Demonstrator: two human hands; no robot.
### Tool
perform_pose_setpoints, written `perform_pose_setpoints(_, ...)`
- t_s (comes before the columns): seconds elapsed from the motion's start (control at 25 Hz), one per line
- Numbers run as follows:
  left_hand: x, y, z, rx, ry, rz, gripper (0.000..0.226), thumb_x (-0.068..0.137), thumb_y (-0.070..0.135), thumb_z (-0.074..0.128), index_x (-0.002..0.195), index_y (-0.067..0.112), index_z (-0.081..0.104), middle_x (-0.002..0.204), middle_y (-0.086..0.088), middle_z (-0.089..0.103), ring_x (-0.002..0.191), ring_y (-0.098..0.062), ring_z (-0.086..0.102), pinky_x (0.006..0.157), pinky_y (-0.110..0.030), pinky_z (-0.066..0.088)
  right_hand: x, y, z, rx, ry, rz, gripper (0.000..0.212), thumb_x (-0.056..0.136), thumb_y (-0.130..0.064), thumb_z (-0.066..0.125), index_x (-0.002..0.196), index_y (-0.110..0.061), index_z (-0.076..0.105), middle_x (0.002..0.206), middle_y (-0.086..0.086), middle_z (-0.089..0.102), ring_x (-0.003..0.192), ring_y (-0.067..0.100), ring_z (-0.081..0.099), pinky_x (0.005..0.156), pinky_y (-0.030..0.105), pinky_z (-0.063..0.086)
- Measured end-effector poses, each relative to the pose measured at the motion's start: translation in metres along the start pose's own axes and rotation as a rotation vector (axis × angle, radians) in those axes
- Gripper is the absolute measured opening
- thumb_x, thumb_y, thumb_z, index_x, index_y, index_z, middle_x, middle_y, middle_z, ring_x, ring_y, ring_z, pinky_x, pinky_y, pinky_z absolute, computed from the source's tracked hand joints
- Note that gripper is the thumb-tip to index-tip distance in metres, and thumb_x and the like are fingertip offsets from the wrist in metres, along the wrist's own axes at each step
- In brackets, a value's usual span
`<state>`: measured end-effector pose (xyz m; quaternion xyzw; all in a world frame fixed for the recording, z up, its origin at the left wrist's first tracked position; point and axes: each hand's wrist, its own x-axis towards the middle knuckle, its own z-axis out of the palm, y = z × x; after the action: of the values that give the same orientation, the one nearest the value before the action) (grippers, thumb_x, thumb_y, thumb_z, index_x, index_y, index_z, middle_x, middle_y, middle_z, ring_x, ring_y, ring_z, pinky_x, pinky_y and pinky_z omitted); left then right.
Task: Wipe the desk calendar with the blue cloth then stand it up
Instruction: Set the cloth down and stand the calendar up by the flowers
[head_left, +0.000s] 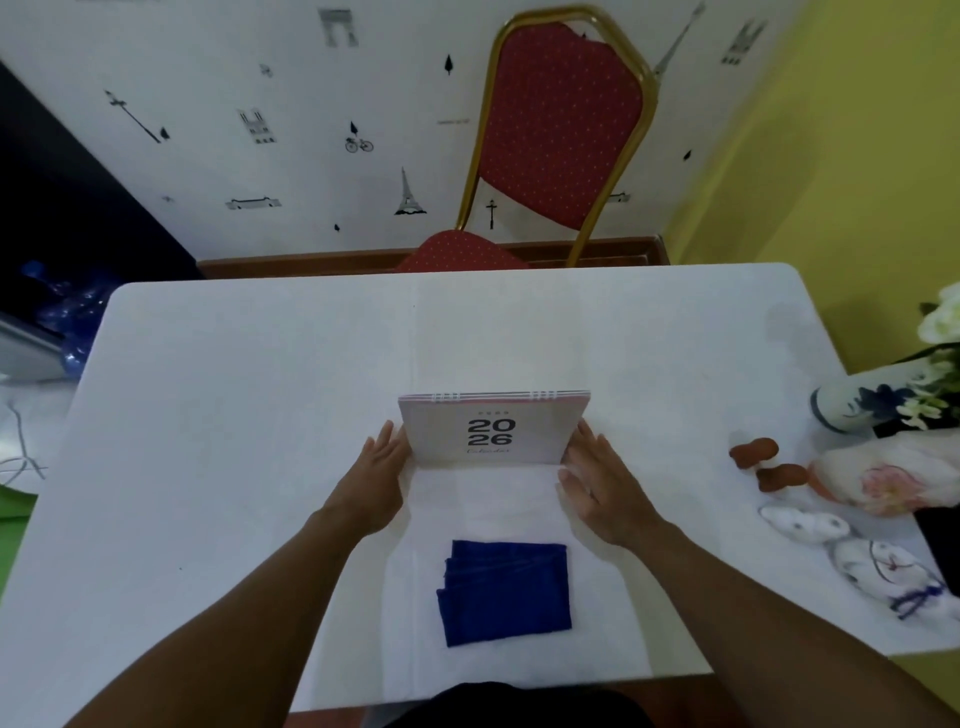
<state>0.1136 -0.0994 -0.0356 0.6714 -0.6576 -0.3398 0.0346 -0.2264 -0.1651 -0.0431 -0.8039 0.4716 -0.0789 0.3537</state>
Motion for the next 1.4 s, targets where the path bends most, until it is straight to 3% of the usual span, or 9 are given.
perform_pose_setpoints(0.08,0.001,-0.005,0.003,0.178,-0.009,0.068,0.077,0.095,0.008,0.043,0.155,0.032,0.000,0.163,0.005,-0.011,0.148,-0.021,-0.018,0.121,-0.048,0.001,0.001,0.019,-0.007,-0.214,-0.105,-0.096,0.052,0.103,-0.030,0.035,0.154,-0.027,0.041,0.173,-0.008,0.010,0.159,0.018,0.003,0.126,0.054,0.016)
perform_pose_setpoints(0.28,0.001,-0.009,0.014,0.353,0.006,0.084,0.078,0.096,0.017,0.045,0.154,0.030,-0.004,0.163,0.001,-0.013,0.147,-0.024,-0.020,0.120,-0.045,-0.005,0.009,0.032,-0.013,-0.482,-0.129,-0.184,0.055,0.105,-0.034,0.024,0.159,-0.024,0.034,0.170,-0.005,0.019,0.158,0.022,0.013,0.125,0.057,0.016)
perform_pose_setpoints(0.56,-0.006,-0.009,0.017,0.290,0.020,0.090,0.076,0.097,0.014,0.044,0.155,0.026,-0.005,0.164,-0.001,-0.010,0.148,-0.023,-0.017,0.121,-0.046,-0.001,0.007,0.033,-0.014,-0.436,-0.117,-0.244,0.052,0.104,-0.029,0.033,0.154,-0.018,0.042,0.171,0.003,0.021,0.159,0.020,0.012,0.128,0.047,0.011)
perform_pose_setpoints(0.68,-0.013,-0.014,0.018,0.308,0.010,0.085,0.075,0.097,0.016,0.046,0.155,0.024,-0.002,0.164,-0.002,-0.006,0.148,-0.022,-0.015,0.122,-0.047,0.005,0.003,0.031,-0.007,-0.422,-0.099,-0.213,0.047,0.104,-0.026,0.032,0.147,-0.015,0.050,0.168,0.006,0.030,0.157,0.023,0.020,0.126,0.053,0.020)
perform_pose_setpoints(0.92,-0.014,-0.007,0.022,0.340,0.047,0.052,0.079,0.094,0.010,0.049,0.156,0.022,0.002,0.164,-0.003,-0.005,0.147,-0.024,-0.017,0.118,-0.041,-0.007,0.005,0.028,0.000,-0.480,-0.062,-0.173,0.057,0.095,-0.018,0.029,0.145,-0.010,0.056,0.160,0.012,0.043,0.150,0.032,0.036,0.119,0.060,0.032)
perform_pose_setpoints(1.04,-0.014,-0.004,0.020,0.349,0.028,0.031,0.082,0.093,0.008,0.048,0.155,0.022,-0.002,0.163,-0.003,-0.010,0.147,-0.023,-0.019,0.119,-0.041,-0.005,0.006,0.026,0.002,-0.499,-0.070,-0.152,0.056,0.093,-0.005,0.049,0.148,-0.011,0.052,0.161,0.011,0.041,0.151,0.034,0.033,0.120,0.060,0.029)
perform_pose_setpoints(1.12,-0.013,-0.003,0.016,0.329,-0.027,0.014,0.083,0.092,0.005,0.047,0.155,0.024,-0.005,0.162,-0.001,-0.015,0.146,-0.023,-0.021,0.121,-0.044,-0.002,0.007,0.024,0.003,-0.477,-0.095,-0.116,0.067,0.088,0.006,0.056,0.152,-0.013,0.047,0.166,0.008,0.033,0.155,0.032,0.023,0.123,0.059,0.022)
perform_pose_setpoints(1.24,-0.012,0.007,0.007,0.115,-0.127,-0.028,0.085,0.090,-0.001,0.043,0.155,0.026,-0.004,0.162,0.001,-0.015,0.146,-0.026,-0.022,0.120,-0.049,-0.004,0.010,0.019,-0.002,-0.276,-0.194,-0.012,0.068,0.093,0.015,0.041,0.149,-0.023,0.050,0.170,-0.007,0.013,0.158,0.021,-0.002,0.127,0.051,-0.001)
perform_pose_setpoints(1.4,-0.022,0.014,-0.001,-0.232,-0.064,-0.108,0.080,0.092,-0.005,0.034,0.155,0.036,0.004,0.165,0.005,0.000,0.150,-0.022,-0.005,0.121,-0.051,0.009,0.004,0.002,-0.012,0.079,-0.061,0.114,0.069,0.092,0.022,0.032,0.138,-0.020,0.063,0.158,-0.019,0.022,0.154,0.015,0.006,0.128,0.044,0.009)
